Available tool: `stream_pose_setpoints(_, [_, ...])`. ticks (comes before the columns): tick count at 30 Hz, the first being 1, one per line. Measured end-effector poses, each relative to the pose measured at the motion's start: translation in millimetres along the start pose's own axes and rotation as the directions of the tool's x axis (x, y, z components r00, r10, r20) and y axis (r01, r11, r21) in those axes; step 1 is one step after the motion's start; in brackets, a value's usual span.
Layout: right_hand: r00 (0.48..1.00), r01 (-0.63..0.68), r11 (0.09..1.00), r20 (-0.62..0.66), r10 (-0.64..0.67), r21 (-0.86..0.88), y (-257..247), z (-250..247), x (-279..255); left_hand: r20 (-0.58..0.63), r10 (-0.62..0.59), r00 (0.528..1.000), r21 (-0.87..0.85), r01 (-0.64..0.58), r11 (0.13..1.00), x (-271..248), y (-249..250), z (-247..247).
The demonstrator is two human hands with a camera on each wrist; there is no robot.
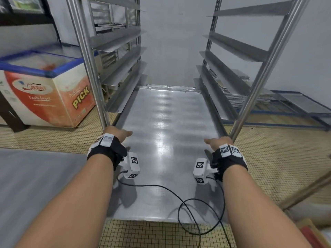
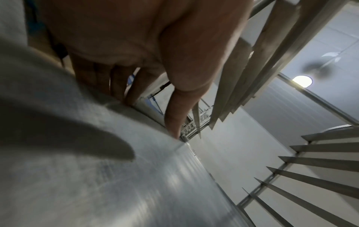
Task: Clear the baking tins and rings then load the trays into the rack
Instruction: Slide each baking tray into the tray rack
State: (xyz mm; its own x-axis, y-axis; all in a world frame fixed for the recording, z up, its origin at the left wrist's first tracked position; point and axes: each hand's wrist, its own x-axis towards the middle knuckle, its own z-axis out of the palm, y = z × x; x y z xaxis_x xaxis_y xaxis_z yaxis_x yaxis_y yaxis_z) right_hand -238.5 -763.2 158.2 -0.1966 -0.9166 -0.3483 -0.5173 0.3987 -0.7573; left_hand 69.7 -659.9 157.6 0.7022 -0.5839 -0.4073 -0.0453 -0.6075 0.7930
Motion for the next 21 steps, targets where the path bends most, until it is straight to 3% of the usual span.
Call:
stream_pose_setpoints(2, [1.000,0.019,1.000,-0.002,-0.019,-0.008,4.3,0.2,-12.8,-0.001,0.105,0.994,0.137,-0.104,0.985,-18.5,-3.7,-2.5])
stream_pose_setpoints(7, [0.992,0.109,0.989,0.074,-0.102,-0.095,24.4,-0.8,-53.6,0.181,0.213,0.960,0.364,-0.267,0.892,-58.1,-23.0,-2.2])
stream_pose_setpoints(12, [0.970,0.219,0.962,0.138,-0.198,-0.161,51.5,2.0,-87.2,0.331,0.314,0.890,0.355,-0.426,0.832,-108.4,-44.9,1.0])
stream_pose_setpoints(16, [0.922,0.315,0.944,0.271,-0.277,-0.104,78.7,3.0,-122.3,0.462,0.278,0.842,0.261,-0.428,0.865,-136.2,-78.0,4.0])
stream_pose_setpoints(19, [0.846,0.477,0.824,0.414,-0.337,-0.305,97.1,6.2,-144.2,0.551,0.273,0.789,0.309,-0.497,0.811,-153.1,-105.4,9.9])
stream_pose_setpoints(21, [0.792,0.586,0.669,0.498,-0.353,-0.457,105.9,9.1,-153.9,0.558,0.309,0.770,0.460,-0.597,0.657,-158.3,-120.7,17.2])
